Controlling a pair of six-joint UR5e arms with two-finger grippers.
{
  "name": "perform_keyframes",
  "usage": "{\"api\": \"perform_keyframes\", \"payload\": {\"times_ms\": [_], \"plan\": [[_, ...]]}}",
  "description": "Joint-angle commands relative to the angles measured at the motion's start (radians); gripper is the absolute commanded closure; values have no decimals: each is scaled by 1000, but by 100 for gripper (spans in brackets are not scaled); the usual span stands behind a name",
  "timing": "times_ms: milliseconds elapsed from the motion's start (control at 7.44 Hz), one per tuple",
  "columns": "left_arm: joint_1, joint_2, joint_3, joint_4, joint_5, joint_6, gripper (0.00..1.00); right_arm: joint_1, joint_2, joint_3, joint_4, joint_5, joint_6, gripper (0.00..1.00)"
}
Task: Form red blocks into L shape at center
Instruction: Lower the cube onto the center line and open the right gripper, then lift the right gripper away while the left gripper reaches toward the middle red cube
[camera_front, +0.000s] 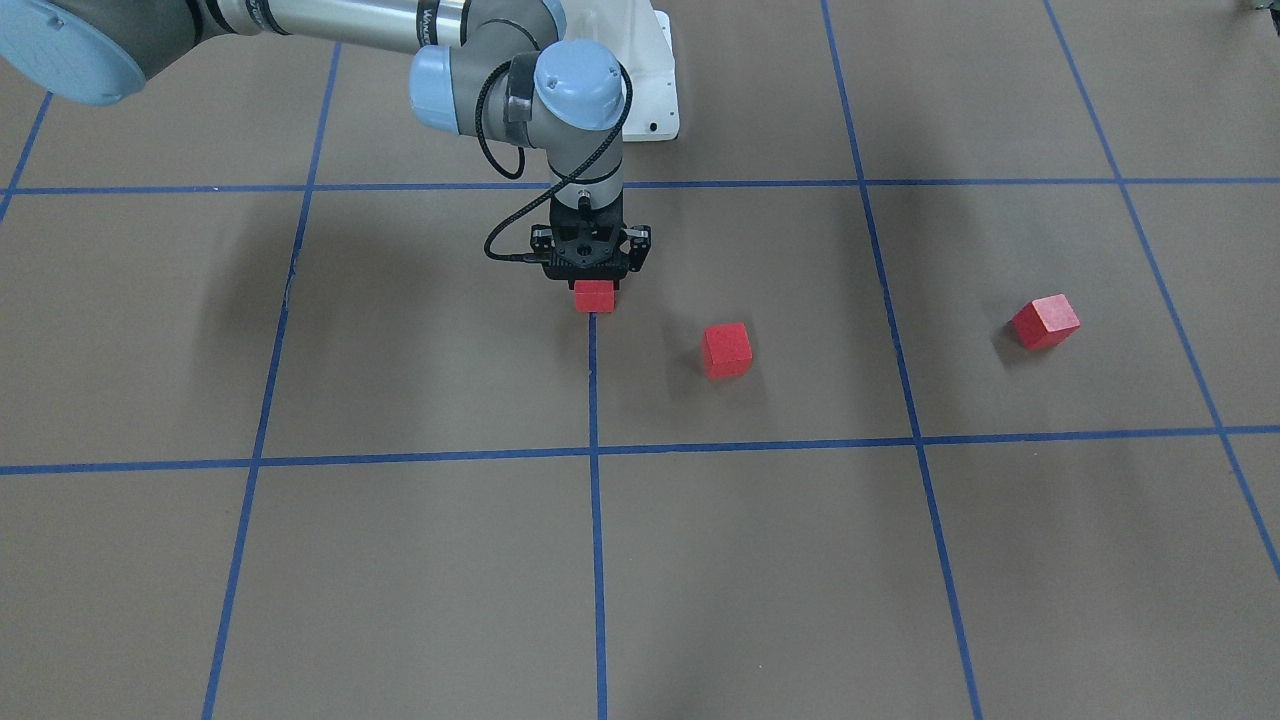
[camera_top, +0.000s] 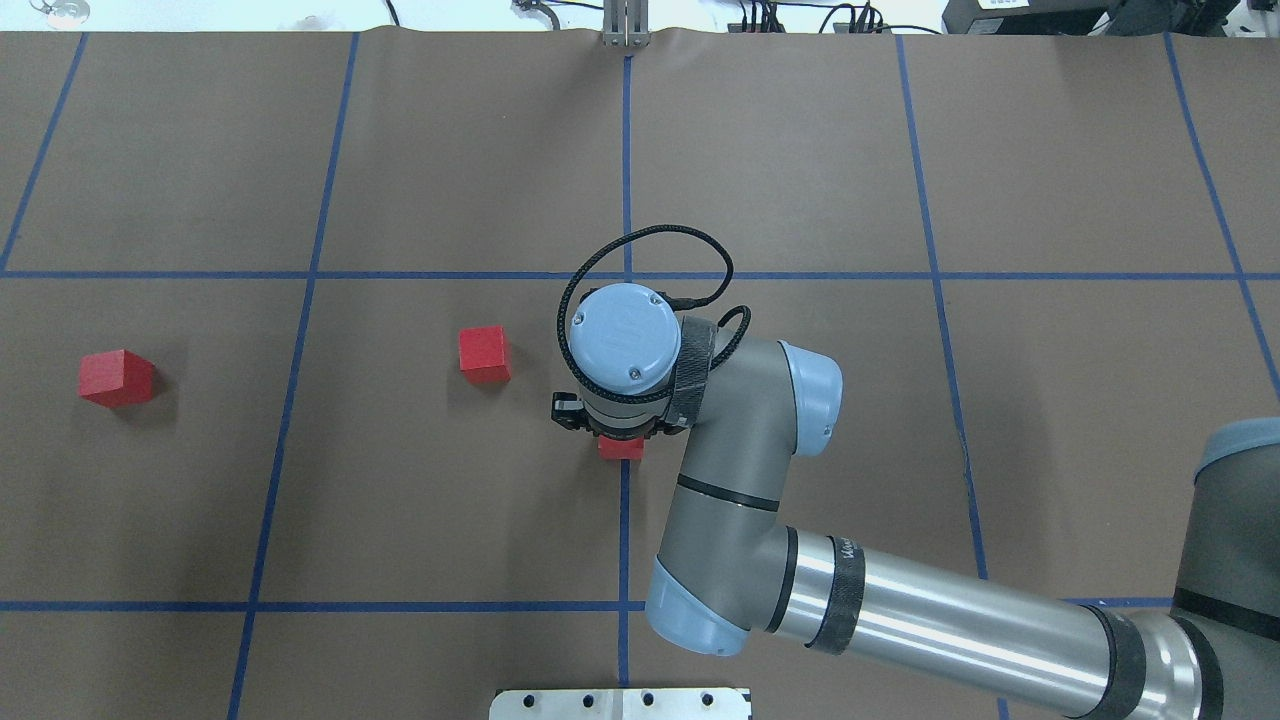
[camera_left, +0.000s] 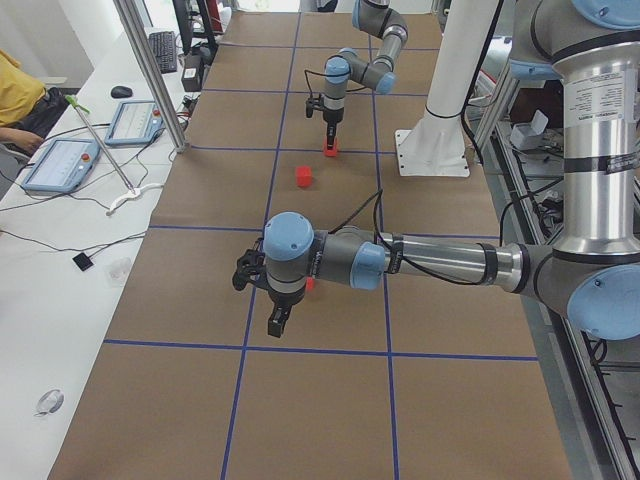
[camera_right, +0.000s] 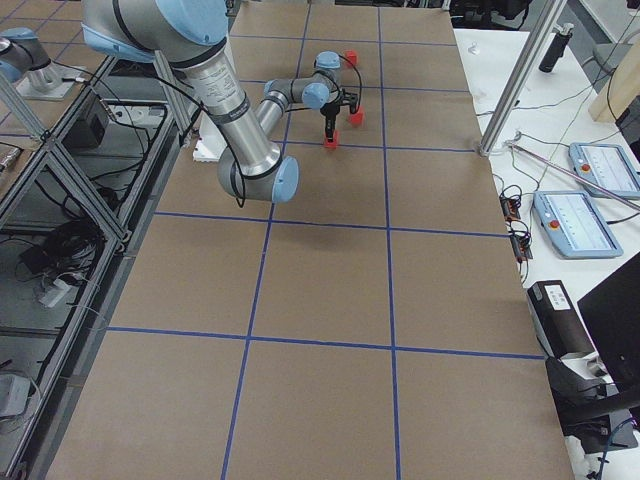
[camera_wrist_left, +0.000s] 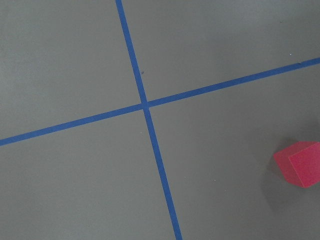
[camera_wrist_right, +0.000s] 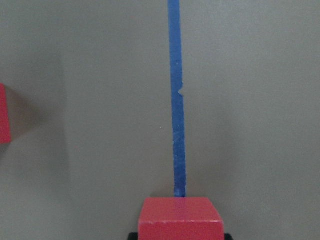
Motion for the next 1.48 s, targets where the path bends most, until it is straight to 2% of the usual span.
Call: {"api": "perform_keyframes", "payload": {"times_ms": [0,134,403,672,807,941,1075,1210,1344], "plan": [[0,2,-1,0,0,0,0,-1,-1,-1,0,-1,0,15],[0,2,-1,0,1,0,0,-1,0,1,0,-1,0,2],[0,2,-1,-2,1,0,0,2,-3,22,-3,2,-1,1],[0,-12,-14,-3,3,-3,0,84,-27,97,-44,26,-6,1],[0,-48,-20,-8,9,0,0,161,-56,186,-116,79,-24,1],[2,-90,-24,-95,7,2,0,256,-132,273,-126,171,-94,1],[6,-96,-14,-231,6,-2,0,360,-194,301,-126,243,-233,1],[78,-137,12,-282,10,-5,0,449,-242,299,-123,284,-359,1],[115,-227,64,-287,9,-122,0,546,-298,297,-120,345,-514,1]]}}
